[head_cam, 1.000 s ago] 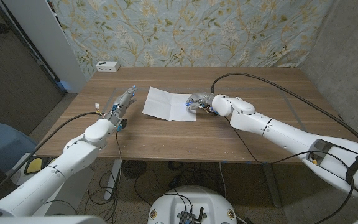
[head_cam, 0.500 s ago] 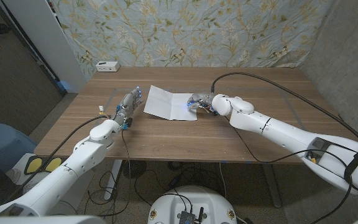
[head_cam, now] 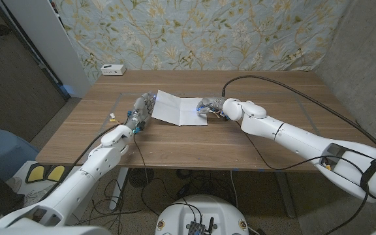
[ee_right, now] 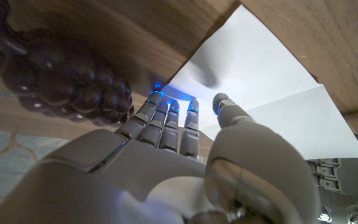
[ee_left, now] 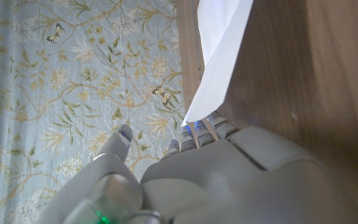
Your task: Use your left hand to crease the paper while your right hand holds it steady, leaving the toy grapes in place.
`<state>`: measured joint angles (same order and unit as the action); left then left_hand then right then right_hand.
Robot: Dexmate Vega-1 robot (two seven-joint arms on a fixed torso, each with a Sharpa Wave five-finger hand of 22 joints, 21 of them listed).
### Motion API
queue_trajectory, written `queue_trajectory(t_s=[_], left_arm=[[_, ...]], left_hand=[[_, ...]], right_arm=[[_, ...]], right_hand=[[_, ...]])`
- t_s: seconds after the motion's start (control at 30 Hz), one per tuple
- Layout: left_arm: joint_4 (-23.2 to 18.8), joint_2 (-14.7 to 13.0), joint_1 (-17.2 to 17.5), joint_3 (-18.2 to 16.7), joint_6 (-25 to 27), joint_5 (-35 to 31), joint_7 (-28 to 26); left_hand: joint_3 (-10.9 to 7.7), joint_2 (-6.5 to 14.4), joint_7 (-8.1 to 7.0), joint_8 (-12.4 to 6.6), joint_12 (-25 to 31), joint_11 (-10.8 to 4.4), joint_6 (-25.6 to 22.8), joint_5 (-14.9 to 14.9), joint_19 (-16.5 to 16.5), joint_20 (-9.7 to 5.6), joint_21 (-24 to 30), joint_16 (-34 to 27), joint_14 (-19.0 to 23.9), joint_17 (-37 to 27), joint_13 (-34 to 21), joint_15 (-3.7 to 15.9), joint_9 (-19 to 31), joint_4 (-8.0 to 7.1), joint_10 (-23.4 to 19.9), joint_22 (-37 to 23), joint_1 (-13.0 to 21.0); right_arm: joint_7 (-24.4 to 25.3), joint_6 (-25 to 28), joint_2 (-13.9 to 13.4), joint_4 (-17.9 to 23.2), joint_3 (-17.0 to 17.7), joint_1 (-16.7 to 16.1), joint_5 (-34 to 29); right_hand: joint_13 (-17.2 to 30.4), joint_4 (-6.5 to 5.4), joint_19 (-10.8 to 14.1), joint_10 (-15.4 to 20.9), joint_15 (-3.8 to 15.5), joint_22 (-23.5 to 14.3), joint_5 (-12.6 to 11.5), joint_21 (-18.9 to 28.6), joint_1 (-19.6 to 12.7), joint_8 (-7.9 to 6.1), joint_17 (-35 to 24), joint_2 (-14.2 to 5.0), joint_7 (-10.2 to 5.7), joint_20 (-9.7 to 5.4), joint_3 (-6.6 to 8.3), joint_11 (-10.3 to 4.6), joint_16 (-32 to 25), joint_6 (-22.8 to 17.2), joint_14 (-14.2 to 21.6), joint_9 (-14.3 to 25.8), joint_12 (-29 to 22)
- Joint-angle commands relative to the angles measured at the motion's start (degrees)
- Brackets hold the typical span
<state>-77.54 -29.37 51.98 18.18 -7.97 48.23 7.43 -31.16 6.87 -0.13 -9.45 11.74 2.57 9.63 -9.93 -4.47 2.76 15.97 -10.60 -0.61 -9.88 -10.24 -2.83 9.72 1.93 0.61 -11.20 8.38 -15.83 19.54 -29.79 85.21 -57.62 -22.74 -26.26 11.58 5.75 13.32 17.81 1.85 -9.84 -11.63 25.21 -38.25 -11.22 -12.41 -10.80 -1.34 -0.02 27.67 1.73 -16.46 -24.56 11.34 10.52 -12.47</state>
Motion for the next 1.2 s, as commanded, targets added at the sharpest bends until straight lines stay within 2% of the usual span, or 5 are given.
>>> queue_trajectory(t_s=[0.03,0.33,0.63,0.9,1.2], left_arm=[[5.17,5.50,-1.96,-2.39,1.41,11.18,9.79],[6.23,5.31,-2.49,-2.73,0.36,11.20,13.42],[5.55,2.64,-3.44,-1.39,-0.13,7.29,13.80],[2.89,-1.96,-5.06,1.29,2.41,1.61,11.58],[1.39,-5.09,-7.47,4.04,4.23,-3.26,10.99]], left_hand=[[0.11,-0.12,0.13,-0.68,0.79,0.54,4.61,-0.01,-1.30,0.03,0.72,-0.72,2.16,-0.05,-0.31,-0.25,0.29,0.39,-2.25,-0.16,0.37],[0.14,-0.25,-0.85,-0.55,1.32,-0.23,6.19,-0.02,-2.45,0.16,1.00,-1.19,5.50,-0.06,-0.31,0.43,0.26,0.53,-5.15,-0.15,0.24],[1.89,-1.54,2.91,-3.48,0.92,-0.13,-5.33,-0.31,-8.26,1.01,3.00,-0.74,8.56,-0.24,-0.34,0.41,0.46,-1.09,-7.51,-0.34,-2.72],[2.19,-1.69,4.30,-4.49,0.81,1.29,-13.43,-0.50,-12.24,3.28,4.25,-1.19,12.38,-0.20,-0.30,-0.04,0.49,-1.62,-9.16,-0.24,-3.62],[2.47,-1.93,4.47,-4.98,1.17,1.04,-18.11,-0.54,-11.79,4.05,3.72,-0.80,13.09,-0.20,-0.31,-0.11,0.49,-2.13,-11.28,-0.03,-4.39]], right_arm=[[-0.04,0.94,-0.22,0.58,0.02,-0.10,0.36],[-0.20,0.86,-0.30,0.78,0.17,-0.31,1.16],[-0.24,1.61,-0.77,1.94,0.18,-0.73,1.14],[-0.08,1.72,-1.24,2.77,0.47,-1.11,1.35],[-0.04,1.93,-1.82,3.68,0.64,-1.47,1.20]], right_hand=[[0.17,0.01,0.33,0.50,0.20,-0.18,0.00,0.03,-0.48,0.11,-0.10,0.04,0.05,-0.03,-0.22,0.25,0.03,-0.39,0.49,0.31,0.28],[0.18,-0.70,0.44,0.57,0.02,-0.20,0.10,-0.18,0.08,0.13,-0.30,-0.05,0.21,0.02,-0.62,0.99,0.00,-0.48,0.37,0.33,0.28],[0.19,-1.00,0.38,0.60,-0.01,-0.20,0.10,-0.36,0.25,0.13,-0.39,-0.16,0.20,-0.11,-0.73,0.62,-0.03,-0.54,0.34,0.33,0.29],[0.19,-1.13,0.42,0.75,-0.06,-0.20,0.08,-0.46,0.28,0.13,-0.43,-0.19,0.20,-0.11,-0.77,0.68,-0.05,-0.59,0.33,0.33,0.24],[0.20,-1.22,0.44,0.78,-0.06,-0.21,0.07,-0.57,0.28,0.12,-0.46,-0.18,0.20,-0.10,-0.80,0.62,-0.06,-0.69,0.34,0.33,0.25]])
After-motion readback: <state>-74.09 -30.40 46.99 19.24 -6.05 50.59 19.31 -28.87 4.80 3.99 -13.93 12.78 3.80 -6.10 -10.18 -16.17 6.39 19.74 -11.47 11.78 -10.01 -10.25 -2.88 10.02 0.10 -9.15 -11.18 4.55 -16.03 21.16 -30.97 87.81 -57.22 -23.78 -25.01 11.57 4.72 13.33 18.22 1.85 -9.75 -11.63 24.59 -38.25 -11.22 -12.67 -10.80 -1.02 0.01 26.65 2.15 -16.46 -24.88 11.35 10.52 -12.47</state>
